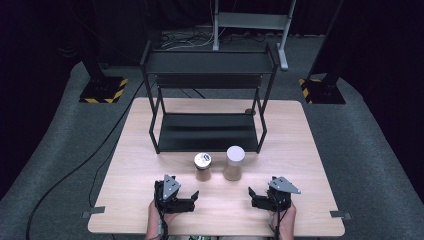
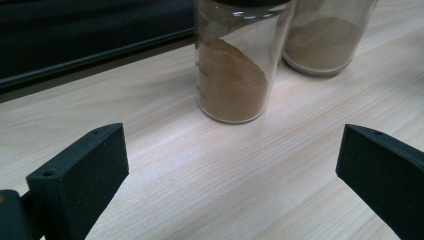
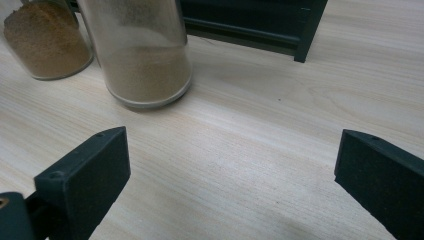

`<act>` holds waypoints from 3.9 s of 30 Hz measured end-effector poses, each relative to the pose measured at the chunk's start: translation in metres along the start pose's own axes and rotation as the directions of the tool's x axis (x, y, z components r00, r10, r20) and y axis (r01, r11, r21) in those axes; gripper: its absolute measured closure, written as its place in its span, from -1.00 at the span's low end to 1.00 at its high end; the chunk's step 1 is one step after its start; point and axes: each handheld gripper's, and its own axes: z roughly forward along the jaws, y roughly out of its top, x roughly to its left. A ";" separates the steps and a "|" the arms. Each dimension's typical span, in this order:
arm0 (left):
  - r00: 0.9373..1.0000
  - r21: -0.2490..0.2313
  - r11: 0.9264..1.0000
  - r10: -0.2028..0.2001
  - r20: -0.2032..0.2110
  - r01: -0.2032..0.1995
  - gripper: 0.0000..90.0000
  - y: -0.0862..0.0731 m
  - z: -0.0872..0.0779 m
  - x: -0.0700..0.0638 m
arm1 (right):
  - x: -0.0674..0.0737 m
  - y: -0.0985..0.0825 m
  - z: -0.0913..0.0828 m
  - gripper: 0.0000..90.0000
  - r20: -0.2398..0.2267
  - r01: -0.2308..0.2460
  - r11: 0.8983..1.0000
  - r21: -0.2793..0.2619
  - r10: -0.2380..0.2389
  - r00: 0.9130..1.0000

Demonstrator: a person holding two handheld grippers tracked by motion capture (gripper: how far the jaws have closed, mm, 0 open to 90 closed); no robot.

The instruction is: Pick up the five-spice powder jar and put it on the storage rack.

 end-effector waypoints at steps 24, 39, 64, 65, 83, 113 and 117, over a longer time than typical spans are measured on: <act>1.000 0.001 1.000 0.023 0.001 -0.023 -1.00 0.019 0.024 -0.014 | -0.001 0.000 0.000 -1.00 -0.009 0.004 1.000 0.001 -0.004 1.000; 1.000 0.013 1.000 0.021 -0.015 -0.021 -1.00 0.029 0.044 -0.014 | -0.001 0.001 0.001 -1.00 -0.013 0.012 1.000 0.007 -0.012 1.000; 1.000 0.031 0.999 0.015 0.012 -0.015 -0.69 0.037 0.074 -0.004 | 0.000 0.000 0.001 -1.00 -0.009 0.021 1.000 0.002 -0.021 1.000; 1.000 0.029 0.999 0.014 0.011 -0.015 -0.63 0.037 0.074 -0.004 | 0.000 0.000 0.001 -1.00 -0.009 0.021 1.000 0.003 -0.021 1.000; 1.000 0.026 0.999 0.022 0.021 -0.022 -0.32 0.037 0.078 -0.001 | 0.002 0.000 0.000 -1.00 -0.004 0.027 1.000 0.001 -0.027 1.000; 1.000 0.022 0.999 0.029 -0.013 -0.028 -0.31 0.041 0.071 0.002 | 0.002 0.000 0.000 -1.00 -0.004 0.029 1.000 0.000 -0.029 1.000; 0.999 0.021 0.999 0.034 -0.015 -0.034 -0.31 0.042 0.071 0.004 | 0.002 0.000 0.000 -1.00 -0.003 0.029 1.000 0.000 -0.029 1.000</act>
